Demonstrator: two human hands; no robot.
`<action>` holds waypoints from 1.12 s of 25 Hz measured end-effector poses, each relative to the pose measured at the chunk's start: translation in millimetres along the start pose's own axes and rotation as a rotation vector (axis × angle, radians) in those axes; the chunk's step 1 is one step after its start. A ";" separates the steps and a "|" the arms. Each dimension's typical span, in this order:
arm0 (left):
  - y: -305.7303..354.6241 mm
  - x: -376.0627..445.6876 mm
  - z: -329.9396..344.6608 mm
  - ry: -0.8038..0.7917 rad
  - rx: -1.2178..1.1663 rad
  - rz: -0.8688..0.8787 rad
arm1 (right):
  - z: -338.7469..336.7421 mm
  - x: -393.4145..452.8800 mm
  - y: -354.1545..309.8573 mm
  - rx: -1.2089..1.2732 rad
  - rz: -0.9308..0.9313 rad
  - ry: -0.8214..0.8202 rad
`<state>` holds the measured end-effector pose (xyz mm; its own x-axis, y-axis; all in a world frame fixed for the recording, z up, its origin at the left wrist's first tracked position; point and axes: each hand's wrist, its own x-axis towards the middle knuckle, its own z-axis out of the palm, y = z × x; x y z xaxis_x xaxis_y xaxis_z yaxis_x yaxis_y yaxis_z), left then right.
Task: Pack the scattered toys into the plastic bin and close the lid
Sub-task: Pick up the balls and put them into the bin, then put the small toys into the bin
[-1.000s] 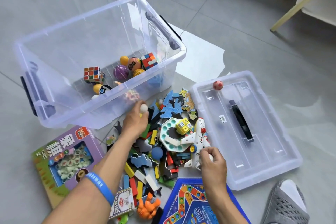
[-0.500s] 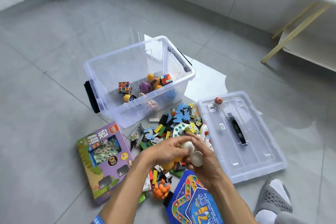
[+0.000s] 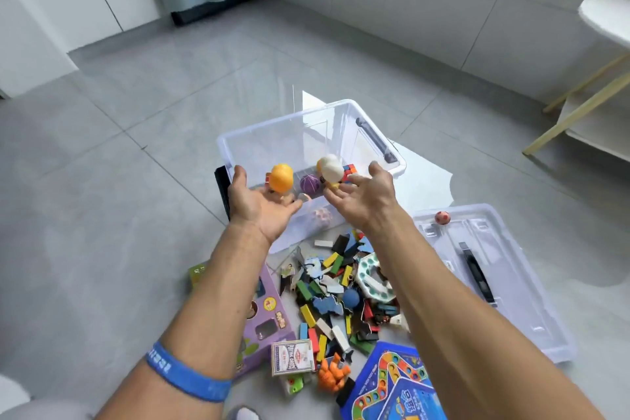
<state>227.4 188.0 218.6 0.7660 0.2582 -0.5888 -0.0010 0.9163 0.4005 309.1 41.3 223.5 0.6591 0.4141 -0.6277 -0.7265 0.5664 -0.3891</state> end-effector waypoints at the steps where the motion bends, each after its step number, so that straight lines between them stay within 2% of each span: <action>1: 6.3 2.8 4.8 0.046 0.054 0.048 | -0.8 0.3 -7.1 -0.008 -0.033 0.046; 4: -18.6 6.7 -11.8 0.131 0.222 0.175 | -64.0 -12.4 -1.8 -0.174 -0.145 0.209; 6: -68.8 4.2 -41.7 0.185 0.391 0.096 | -138.9 -29.6 24.9 -0.418 -0.089 0.424; 7: -94.8 3.6 -59.6 0.238 0.549 0.022 | -175.0 -39.0 39.1 -0.526 -0.029 0.531; 9: -143.4 7.6 -99.5 0.277 1.038 -0.075 | -234.3 -52.6 54.3 -0.679 0.035 0.666; 11: -172.2 15.4 -131.3 0.241 1.478 -0.124 | -266.7 -49.5 53.4 -0.767 0.026 0.673; 13: -184.6 30.0 -134.6 0.232 1.659 -0.119 | -277.6 -35.0 42.6 -0.864 -0.048 0.660; 15: -195.3 54.2 -117.4 0.220 1.709 -0.050 | -278.5 -14.5 33.5 -1.117 -0.158 0.699; 17: -212.4 79.9 -100.1 0.178 1.778 0.008 | -285.1 6.2 32.0 -1.417 -0.191 0.736; 19: -236.9 103.2 -99.2 0.172 1.810 0.034 | -297.6 24.6 43.3 -1.546 -0.179 0.733; 21: -260.2 117.6 -108.6 0.237 1.725 0.017 | -310.9 35.3 57.7 -1.639 -0.247 0.755; 24: -266.7 127.2 -108.7 0.422 1.365 -0.084 | -322.1 42.2 65.2 -1.545 -0.329 0.770; 26: -259.8 129.5 -104.9 0.332 1.185 -0.135 | -322.7 42.3 59.8 -1.414 -0.330 0.734; 28: -250.5 121.6 -99.4 0.196 1.135 -0.089 | -319.6 38.9 52.8 -1.293 -0.286 0.730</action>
<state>256.9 20.3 -23.1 0.6214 0.3407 -0.7055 0.7025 0.1562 0.6943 234.3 -140.4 -36.9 0.8478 -0.2525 -0.4662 -0.5161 -0.5950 -0.6162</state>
